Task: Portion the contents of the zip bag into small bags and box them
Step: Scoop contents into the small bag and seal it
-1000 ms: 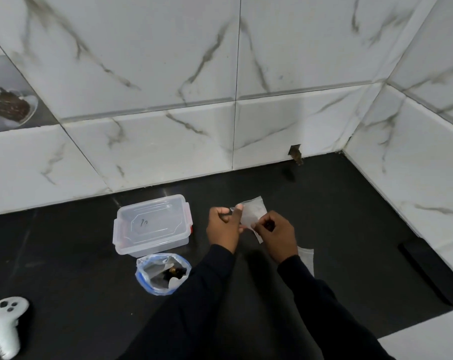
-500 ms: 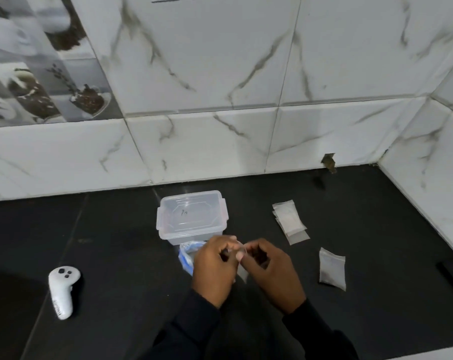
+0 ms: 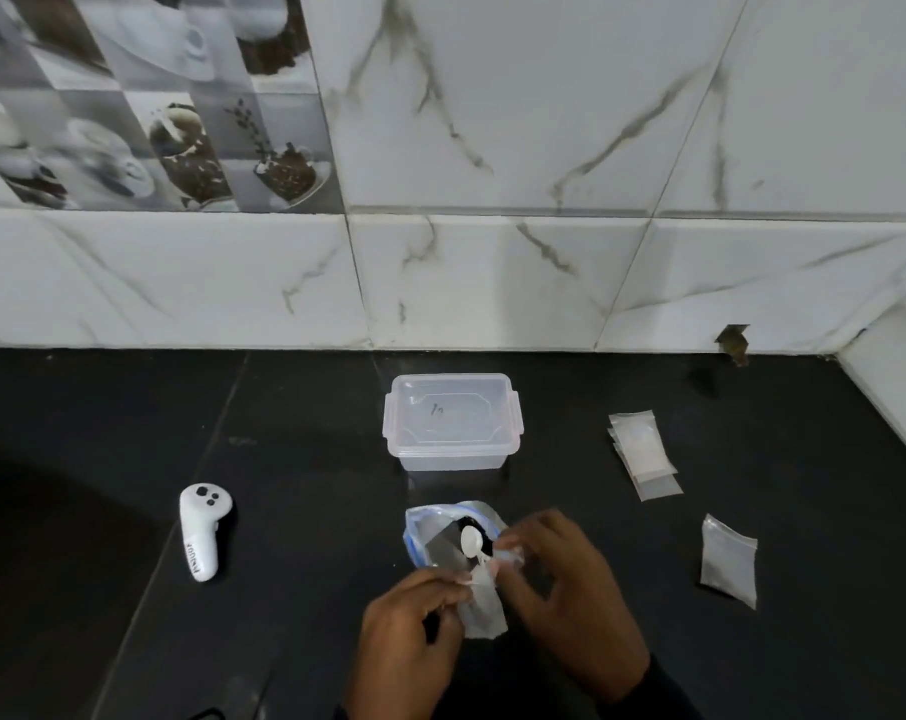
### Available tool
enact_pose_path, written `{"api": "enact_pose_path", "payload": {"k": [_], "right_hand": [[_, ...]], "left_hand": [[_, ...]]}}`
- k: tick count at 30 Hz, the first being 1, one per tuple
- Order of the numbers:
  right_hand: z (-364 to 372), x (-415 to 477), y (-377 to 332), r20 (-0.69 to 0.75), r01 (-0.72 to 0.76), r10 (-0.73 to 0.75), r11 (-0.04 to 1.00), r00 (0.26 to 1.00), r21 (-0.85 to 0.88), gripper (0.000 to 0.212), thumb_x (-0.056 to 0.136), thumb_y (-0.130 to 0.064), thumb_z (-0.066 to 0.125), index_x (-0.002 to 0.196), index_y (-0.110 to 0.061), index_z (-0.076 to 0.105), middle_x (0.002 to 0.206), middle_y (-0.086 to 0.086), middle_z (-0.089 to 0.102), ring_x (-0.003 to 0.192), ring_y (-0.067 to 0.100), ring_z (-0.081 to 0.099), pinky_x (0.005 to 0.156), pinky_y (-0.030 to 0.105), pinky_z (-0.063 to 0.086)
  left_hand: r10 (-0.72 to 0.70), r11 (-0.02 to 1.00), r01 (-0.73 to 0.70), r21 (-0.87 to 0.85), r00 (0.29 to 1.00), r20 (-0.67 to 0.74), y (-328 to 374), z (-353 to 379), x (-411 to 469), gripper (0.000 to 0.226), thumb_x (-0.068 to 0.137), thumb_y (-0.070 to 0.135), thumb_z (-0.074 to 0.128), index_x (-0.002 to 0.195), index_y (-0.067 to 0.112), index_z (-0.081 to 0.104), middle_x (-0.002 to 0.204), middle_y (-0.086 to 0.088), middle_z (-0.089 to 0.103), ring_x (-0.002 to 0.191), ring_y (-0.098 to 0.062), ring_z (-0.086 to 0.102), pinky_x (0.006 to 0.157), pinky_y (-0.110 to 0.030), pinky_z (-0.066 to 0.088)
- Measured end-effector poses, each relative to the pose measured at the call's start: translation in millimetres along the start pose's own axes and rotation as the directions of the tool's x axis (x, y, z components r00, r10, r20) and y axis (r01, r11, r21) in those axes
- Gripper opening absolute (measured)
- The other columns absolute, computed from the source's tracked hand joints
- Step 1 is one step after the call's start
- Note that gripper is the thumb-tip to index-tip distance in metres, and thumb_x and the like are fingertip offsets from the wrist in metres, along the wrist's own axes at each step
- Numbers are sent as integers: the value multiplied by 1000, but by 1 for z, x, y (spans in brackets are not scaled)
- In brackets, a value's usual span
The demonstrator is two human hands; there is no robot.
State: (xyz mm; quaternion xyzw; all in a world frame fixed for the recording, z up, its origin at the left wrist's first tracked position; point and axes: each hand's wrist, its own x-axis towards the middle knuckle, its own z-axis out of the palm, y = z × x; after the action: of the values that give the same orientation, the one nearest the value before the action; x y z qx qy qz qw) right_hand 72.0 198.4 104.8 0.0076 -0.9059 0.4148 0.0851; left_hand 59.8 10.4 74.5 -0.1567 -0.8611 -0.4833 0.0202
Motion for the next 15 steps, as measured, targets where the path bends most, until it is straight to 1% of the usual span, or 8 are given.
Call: {"api": "enact_pose_path", "payload": {"k": [3,5,6,8,9,10,12,15], "right_hand": [[-2,21,-6,18,-44,44,999,999,-4,8,85,-31,70,88,-38,71,115,-21,53,113,-1,44,89,11,37],[12,39,3,162,-120,137,987,977,-110,10,86,-38,66,91,-38,74,128,-16,48,124,8,34,98,16,31],[22,49,8,249,-170,220,963,943,-208,19,86,-46,60,95,-38,74,131,-11,46,127,14,32,102,25,33],[38,67,19,378,-202,375,883,847,-424,41,81,-56,45,101,-31,72,122,0,48,125,28,42,101,43,41],[45,75,22,411,-190,427,843,806,-503,45,79,-54,44,101,-26,70,112,4,50,119,33,50,97,45,45],[49,80,23,428,-176,463,811,776,-558,42,79,-49,46,103,-23,69,107,6,53,113,35,56,93,43,47],[54,85,25,451,-124,478,778,754,-616,35,81,-38,55,111,-23,67,113,10,62,108,34,62,90,39,50],[53,85,28,470,-77,499,741,728,-667,35,85,-24,62,118,-11,63,122,14,64,111,33,64,92,37,51]], "left_hand": [[-16,999,17,-35,1000,19,1,-6,1,33,70,-4,66,84,23,79,99,24,72,94,10,67,82,-5,49],[-13,999,14,-44,1000,26,1,-7,2,32,72,-2,63,85,23,79,100,23,72,94,9,67,81,-6,50],[-10,999,11,-47,1000,25,1,-7,2,32,72,-1,62,86,23,80,101,23,72,94,9,67,80,-6,50],[6,999,-5,-48,1000,22,2,-6,4,32,72,1,61,87,23,80,101,23,72,92,9,67,79,-6,50],[15,998,-14,-54,1000,24,2,-6,4,32,72,0,61,86,23,80,100,23,72,91,9,67,78,-6,50],[19,998,-18,-64,999,27,2,-6,5,32,71,-1,61,85,22,80,100,24,72,91,9,68,78,-6,50],[18,997,-13,-75,998,61,2,-10,6,30,72,1,62,84,22,79,103,25,71,92,10,67,78,-7,51],[-10,1000,8,9,975,220,2,-18,7,22,78,17,56,82,23,76,117,32,63,102,15,62,86,-14,52]]}}
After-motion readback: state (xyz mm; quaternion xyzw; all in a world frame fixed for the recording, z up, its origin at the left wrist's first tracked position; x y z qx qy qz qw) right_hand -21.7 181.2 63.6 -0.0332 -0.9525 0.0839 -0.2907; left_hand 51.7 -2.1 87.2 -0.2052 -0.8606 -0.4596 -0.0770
